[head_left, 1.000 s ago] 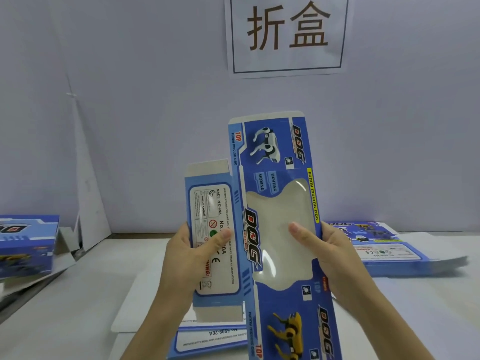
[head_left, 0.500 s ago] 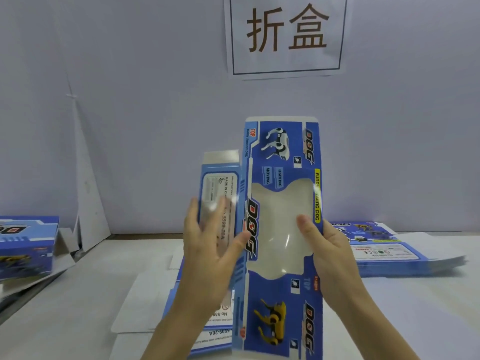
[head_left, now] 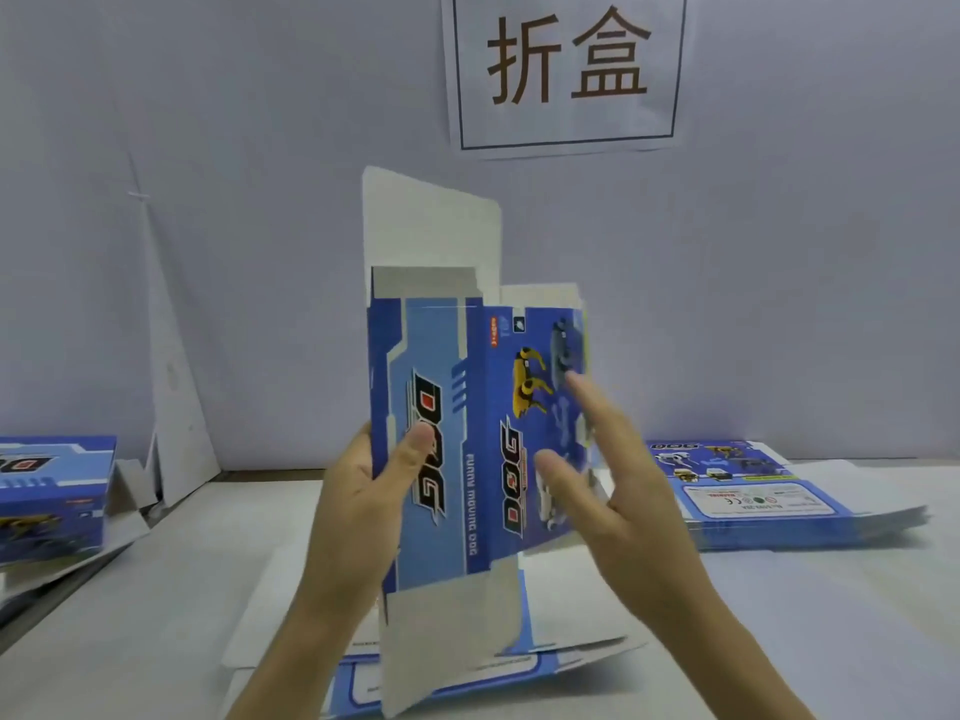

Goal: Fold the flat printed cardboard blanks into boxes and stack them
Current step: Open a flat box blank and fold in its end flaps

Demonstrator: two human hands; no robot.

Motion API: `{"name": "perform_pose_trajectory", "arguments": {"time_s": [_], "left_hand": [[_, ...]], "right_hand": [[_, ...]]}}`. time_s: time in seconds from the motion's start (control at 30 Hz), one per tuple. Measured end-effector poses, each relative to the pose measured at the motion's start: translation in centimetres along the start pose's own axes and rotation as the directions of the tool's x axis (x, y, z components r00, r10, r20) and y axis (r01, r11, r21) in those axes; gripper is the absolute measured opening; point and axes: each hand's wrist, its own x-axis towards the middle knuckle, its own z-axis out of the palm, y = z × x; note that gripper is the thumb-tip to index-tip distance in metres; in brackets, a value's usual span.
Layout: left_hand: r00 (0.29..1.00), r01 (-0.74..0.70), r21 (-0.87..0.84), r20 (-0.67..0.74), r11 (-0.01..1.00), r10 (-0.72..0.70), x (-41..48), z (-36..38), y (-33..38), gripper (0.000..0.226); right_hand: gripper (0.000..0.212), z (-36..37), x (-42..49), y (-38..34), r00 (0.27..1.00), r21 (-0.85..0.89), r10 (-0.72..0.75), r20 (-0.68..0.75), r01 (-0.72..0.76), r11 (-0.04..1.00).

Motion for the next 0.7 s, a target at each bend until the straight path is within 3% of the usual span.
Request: {"name": "perform_pose_trajectory", "arguments": {"time_s": [0.07, 0.2, 0.27, 0.43, 0.57, 0.63, 0.7], "left_hand": [[0.999, 0.027, -0.034, 0.019, 0.999, -0.027, 0.1, -0.3, -0.4, 0.032], [0.994, 0.052, -0.089, 0.103, 0.995, -0.042, 0.0, -0.3, -0.8, 0.031], [0.991, -0.012, -0.047, 0.134, 0.999, 0.018, 0.0, -0.1, -0.7, 0.037], [0.976, -0.134, 0.183, 0.194, 0.974, 0.097, -0.3, 0.7, -0.4, 0.087], [0.954, -0.222, 0.126, 0.234, 0.967, 0.188, -0.4, 0.7, -1.1, 0.086], [0.937, -0.307, 0.196, 0.234, 0.931, 0.260, -0.4, 0.2, -0.8, 0.089], [0.889, -0.444, 0.315, 0.273, 0.839, 0.368, -0.3, -0.3, -0.2, 0.095]], "right_hand": [[0.064, -1.1, 0.5, 0.6, 0.996, 0.115, 0.055, -0.071, -0.047, 0.992], [0.063, -2.9, 1.1, 1.1, 0.981, 0.358, 0.186, -0.051, -0.156, 0.921], [0.056, -3.4, 1.3, 1.2, 0.980, 0.388, 0.187, -0.064, -0.148, 0.910], [0.041, -2.7, 1.0, 1.0, 0.991, 0.341, 0.115, -0.064, -0.086, 0.936], [0.039, -1.7, 0.7, 1.1, 0.997, 0.321, 0.075, -0.002, -0.071, 0.945], [0.024, -2.0, 1.0, 0.7, 0.994, 0.397, 0.104, 0.010, -0.100, 0.912], [0.017, -2.7, 1.5, 0.4, 0.982, 0.594, 0.190, 0.022, -0.165, 0.787]]}}
